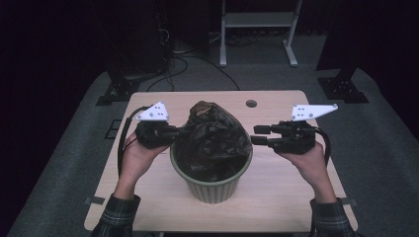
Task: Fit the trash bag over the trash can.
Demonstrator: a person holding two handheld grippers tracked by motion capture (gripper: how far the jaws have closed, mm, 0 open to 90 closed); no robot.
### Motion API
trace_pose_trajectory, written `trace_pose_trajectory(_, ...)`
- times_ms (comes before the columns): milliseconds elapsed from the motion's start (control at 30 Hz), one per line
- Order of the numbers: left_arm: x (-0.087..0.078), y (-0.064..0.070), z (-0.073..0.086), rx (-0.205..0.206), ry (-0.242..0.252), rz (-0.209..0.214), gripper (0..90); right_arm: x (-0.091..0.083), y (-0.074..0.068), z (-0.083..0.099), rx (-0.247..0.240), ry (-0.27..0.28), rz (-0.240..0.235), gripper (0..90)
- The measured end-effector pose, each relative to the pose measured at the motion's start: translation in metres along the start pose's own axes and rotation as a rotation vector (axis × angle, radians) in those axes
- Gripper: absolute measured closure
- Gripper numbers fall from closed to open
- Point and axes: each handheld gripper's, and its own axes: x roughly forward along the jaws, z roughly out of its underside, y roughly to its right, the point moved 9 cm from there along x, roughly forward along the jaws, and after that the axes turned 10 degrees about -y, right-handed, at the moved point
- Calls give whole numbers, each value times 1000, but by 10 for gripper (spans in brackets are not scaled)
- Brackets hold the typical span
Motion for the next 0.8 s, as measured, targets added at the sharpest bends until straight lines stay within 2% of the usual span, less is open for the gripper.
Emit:
trace_pose_trajectory(167,2,0,0,-6,-1,1,887,-5,-6,15,10,-2,-8,525)
trace_pose_trajectory(300,2,1,0,-6,-4,-1,887,-2,-10,20,3,-5,-20,434)
trace_pose_trajectory(500,2,1,1,-12,-6,2,887,5,-19,23,-13,-10,-45,364)
trace_pose_trajectory(667,2,4,0,-8,-3,8,887,15,-25,19,-22,2,-60,390)
trace_pose_trajectory(800,4,6,-1,-5,-4,16,887,19,-27,12,-23,31,-85,492)
